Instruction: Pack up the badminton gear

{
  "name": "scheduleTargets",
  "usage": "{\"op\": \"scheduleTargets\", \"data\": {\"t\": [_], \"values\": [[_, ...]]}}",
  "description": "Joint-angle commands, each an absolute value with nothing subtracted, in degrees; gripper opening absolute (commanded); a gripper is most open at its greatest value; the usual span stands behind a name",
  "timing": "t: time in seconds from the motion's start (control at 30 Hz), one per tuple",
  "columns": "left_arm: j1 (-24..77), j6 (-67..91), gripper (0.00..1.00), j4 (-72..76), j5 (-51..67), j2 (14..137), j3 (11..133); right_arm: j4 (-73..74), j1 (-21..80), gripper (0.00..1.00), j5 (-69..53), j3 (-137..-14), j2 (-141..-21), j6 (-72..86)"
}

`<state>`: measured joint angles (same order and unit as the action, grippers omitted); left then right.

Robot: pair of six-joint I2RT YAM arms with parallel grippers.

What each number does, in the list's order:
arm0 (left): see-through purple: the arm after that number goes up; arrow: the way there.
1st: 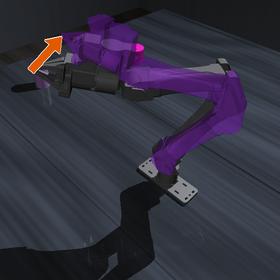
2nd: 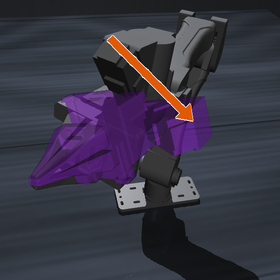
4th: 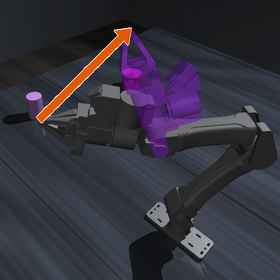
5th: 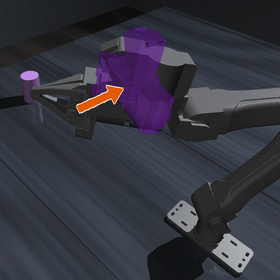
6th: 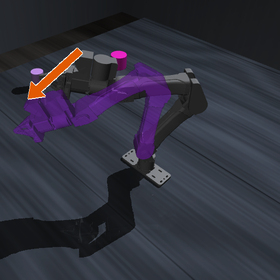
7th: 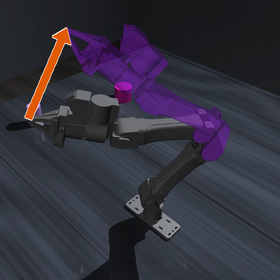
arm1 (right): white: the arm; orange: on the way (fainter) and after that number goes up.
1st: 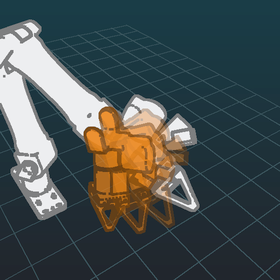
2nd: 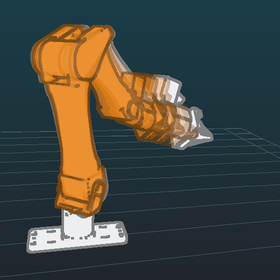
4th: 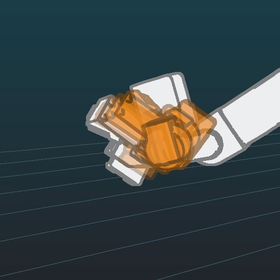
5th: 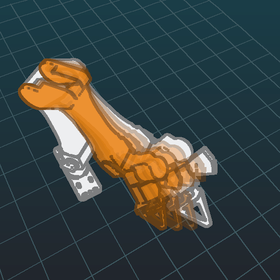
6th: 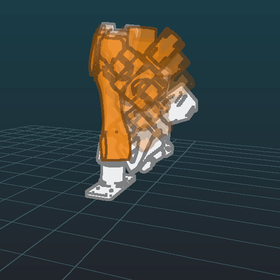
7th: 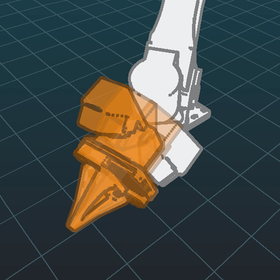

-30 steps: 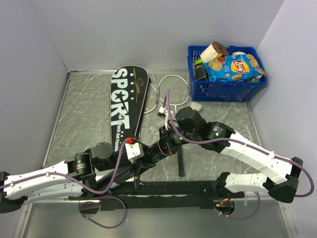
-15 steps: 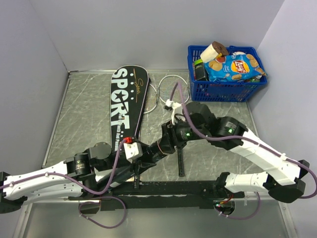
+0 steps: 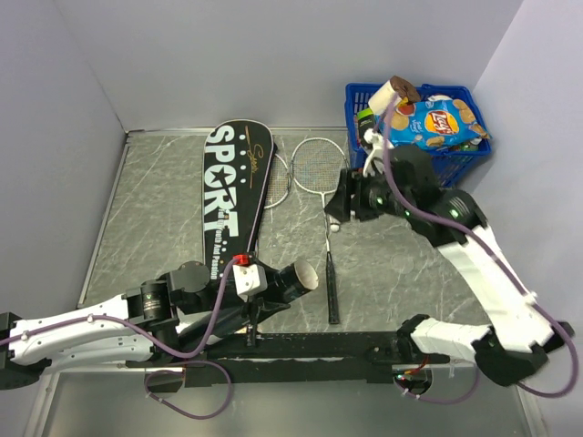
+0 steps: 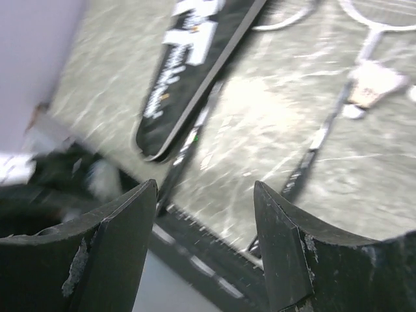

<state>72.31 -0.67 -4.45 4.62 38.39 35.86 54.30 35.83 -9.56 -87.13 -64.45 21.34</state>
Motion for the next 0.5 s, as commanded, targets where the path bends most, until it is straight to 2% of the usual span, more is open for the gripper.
{"op": "scheduleTargets", "data": {"t": [0.0, 0.17, 0.47], "values": [[72.60, -0.35, 0.44, -2.20, 5.01, 38.23, 37.79, 50.81, 30.15, 0.69, -6.33, -88.77, -72.58, 17.76], [72.68, -0.44, 0.45, -2.63, 3.96, 37.44, 37.79, 49.57, 27.43, 0.72, -4.83, -95.35, -85.23, 11.10], [72.95, -0.35, 0.46, -3.52, 2.02, 37.35, 37.88, 56.51, 26.81, 0.73, -1.41, -111.09, -107.48, 0.45]]}}
